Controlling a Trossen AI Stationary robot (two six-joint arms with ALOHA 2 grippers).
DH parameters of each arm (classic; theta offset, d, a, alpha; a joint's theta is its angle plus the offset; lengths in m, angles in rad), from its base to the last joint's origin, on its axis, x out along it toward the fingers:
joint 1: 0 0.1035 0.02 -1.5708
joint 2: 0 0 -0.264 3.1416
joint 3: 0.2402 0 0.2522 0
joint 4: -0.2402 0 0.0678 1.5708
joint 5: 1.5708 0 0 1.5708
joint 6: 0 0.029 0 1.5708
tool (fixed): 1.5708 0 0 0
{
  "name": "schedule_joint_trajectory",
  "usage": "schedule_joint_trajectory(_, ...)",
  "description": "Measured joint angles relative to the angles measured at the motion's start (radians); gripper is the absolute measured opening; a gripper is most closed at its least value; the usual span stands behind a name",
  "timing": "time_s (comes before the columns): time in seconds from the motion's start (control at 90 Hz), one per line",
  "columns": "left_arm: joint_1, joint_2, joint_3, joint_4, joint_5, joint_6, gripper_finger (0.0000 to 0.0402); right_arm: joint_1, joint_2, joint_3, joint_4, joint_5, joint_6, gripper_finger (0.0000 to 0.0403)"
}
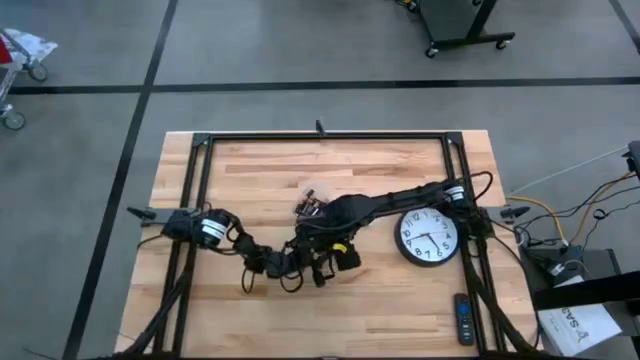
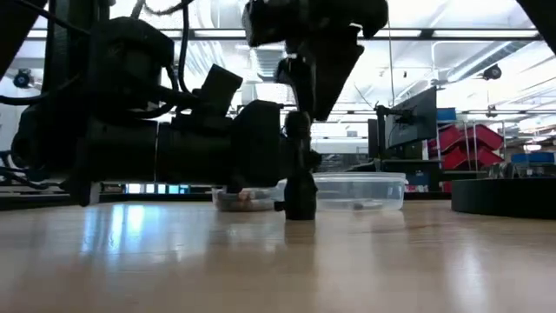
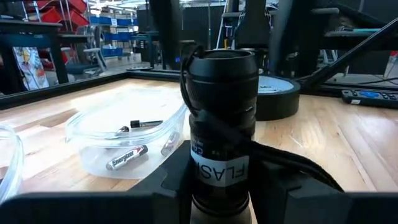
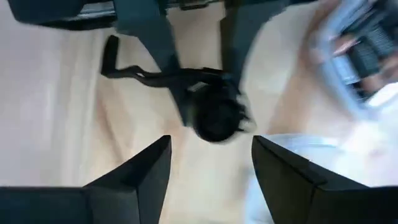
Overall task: Insert battery
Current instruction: Close the black flashlight cover
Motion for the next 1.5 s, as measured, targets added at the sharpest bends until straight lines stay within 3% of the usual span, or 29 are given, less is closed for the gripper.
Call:
schedule_joint_trajectory(0.222, 0.000, 0.000, 0.000, -0.002, 0.001, 0.000, 0.0093, 0.000, -0.015, 0.000, 0.010, 0.026, -0.176, 0.0221)
schedule_joint_trajectory(0.4, 0.000, 0.000, 0.000, -0.005, 0.001, 0.000, 0.0093, 0.000, -0.015, 0.000, 0.055, -0.007, -0.217, 0.0222)
schedule_joint_trajectory(0.544, 0.000, 0.000, 0.000, -0.007, 0.001, 0.000, 0.0093, 0.000, -0.014, 0.000, 0.092, -0.060, -0.225, 0.0203)
schedule_joint_trajectory(1.156, 0.000, 0.000, 0.000, -0.010, 0.005, 0.002, 0.0093, 0.000, -0.004, -0.051, 0.104, -0.059, -0.230, 0.0108)
schedule_joint_trajectory(1.5, 0.000, 0.000, 0.001, -0.010, 0.005, 0.004, 0.0093, 0.000, -0.005, -0.068, 0.106, -0.058, -0.208, 0.0100)
